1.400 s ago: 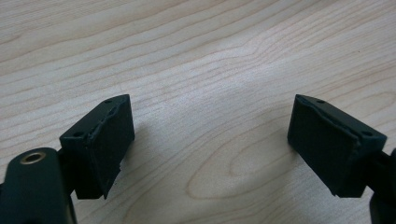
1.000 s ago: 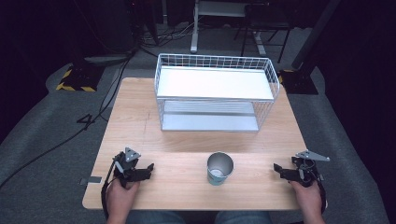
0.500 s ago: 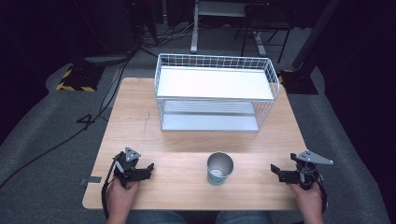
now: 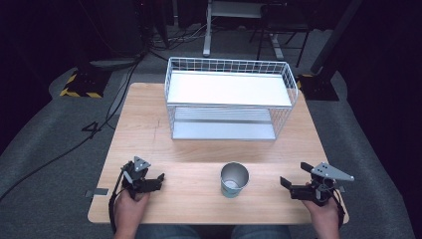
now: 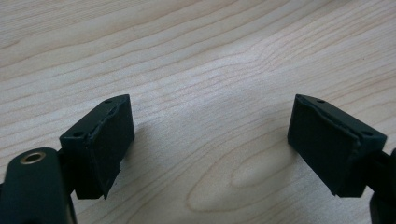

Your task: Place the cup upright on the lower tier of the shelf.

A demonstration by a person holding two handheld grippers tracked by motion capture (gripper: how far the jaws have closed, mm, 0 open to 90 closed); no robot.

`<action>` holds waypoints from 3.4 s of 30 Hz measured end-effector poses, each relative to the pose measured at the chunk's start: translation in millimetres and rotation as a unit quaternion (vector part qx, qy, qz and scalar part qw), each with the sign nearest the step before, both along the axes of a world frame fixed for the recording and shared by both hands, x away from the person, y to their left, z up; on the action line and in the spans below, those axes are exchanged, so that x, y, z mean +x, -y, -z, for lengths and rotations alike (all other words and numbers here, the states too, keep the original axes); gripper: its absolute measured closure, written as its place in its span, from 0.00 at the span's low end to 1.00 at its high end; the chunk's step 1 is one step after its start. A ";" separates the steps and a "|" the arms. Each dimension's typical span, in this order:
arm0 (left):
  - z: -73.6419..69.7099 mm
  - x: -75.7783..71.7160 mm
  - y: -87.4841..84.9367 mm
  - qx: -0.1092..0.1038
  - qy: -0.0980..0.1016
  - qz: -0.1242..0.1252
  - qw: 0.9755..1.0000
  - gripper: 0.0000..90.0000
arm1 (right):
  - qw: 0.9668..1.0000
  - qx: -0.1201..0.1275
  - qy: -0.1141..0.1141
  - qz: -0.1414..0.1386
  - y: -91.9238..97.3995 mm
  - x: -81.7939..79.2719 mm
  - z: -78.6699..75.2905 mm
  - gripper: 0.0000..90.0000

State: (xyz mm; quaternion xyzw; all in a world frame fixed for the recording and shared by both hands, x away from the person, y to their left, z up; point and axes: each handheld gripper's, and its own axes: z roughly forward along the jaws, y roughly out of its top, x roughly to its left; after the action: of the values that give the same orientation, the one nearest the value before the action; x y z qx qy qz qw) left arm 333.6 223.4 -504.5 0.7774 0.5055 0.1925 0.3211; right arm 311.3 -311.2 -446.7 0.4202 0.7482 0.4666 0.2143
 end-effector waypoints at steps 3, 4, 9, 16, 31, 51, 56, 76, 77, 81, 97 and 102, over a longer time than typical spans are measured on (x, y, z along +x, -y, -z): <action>0.0 0.0 0.0 0.000 0.000 0.000 1.000 0.17 | 1.000 0.004 -0.009 -0.019 -7.0 -2.3 -3.4 0.00; 0.0 0.0 0.0 0.000 0.000 0.000 1.000 0.17 | 1.000 0.002 -0.016 -0.025 -9.9 -2.7 -4.4 0.00; 0.0 0.0 0.0 0.000 0.000 0.000 1.000 0.17 | 0.999 -0.017 -0.017 -0.043 -24.7 -7.6 -8.3 0.00; 0.0 0.0 0.0 0.000 0.000 0.000 1.000 0.17 | 0.997 -0.016 -0.016 -0.078 -47.7 -13.8 -10.0 0.00; 0.0 -0.1 0.0 0.000 0.000 0.000 1.000 0.17 | 0.991 -0.021 -0.021 -0.132 -88.6 -24.9 -2.9 0.00; -0.1 0.2 0.1 0.000 0.000 0.000 1.000 0.17 | 0.985 -0.002 -0.051 -0.164 -143.8 -13.8 33.1 0.00; -0.1 0.2 0.1 0.000 0.000 0.000 1.000 0.17 | 0.987 -0.006 -0.049 -0.150 -149.0 -10.8 41.3 0.00; -0.1 0.1 0.1 0.001 0.000 0.000 1.000 0.17 | 0.994 -0.025 -0.036 -0.098 -161.9 -8.2 54.6 0.24; -0.1 0.1 0.1 0.001 0.000 0.000 1.000 0.17 | 0.994 -0.029 -0.035 -0.097 -161.9 -8.4 54.6 0.25; 0.0 0.1 0.1 0.000 0.000 0.000 1.000 0.17 | 0.994 -0.035 -0.030 -0.096 -162.3 -9.6 54.6 0.26; 0.0 0.3 0.1 0.000 0.000 0.000 1.000 0.17 | 0.994 -0.023 -0.027 -0.099 -161.0 -9.3 49.0 0.27; -0.1 0.5 0.5 0.000 -0.001 -0.001 1.000 0.17 | 0.995 -0.022 -0.028 -0.098 -157.9 -5.8 42.2 0.27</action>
State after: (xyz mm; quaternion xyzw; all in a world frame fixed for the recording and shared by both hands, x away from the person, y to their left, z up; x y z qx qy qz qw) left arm 334.1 222.9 -504.4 0.7769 0.5068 0.1923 0.3201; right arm 305.5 -153.3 -488.9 0.3534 0.8015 0.4565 0.1556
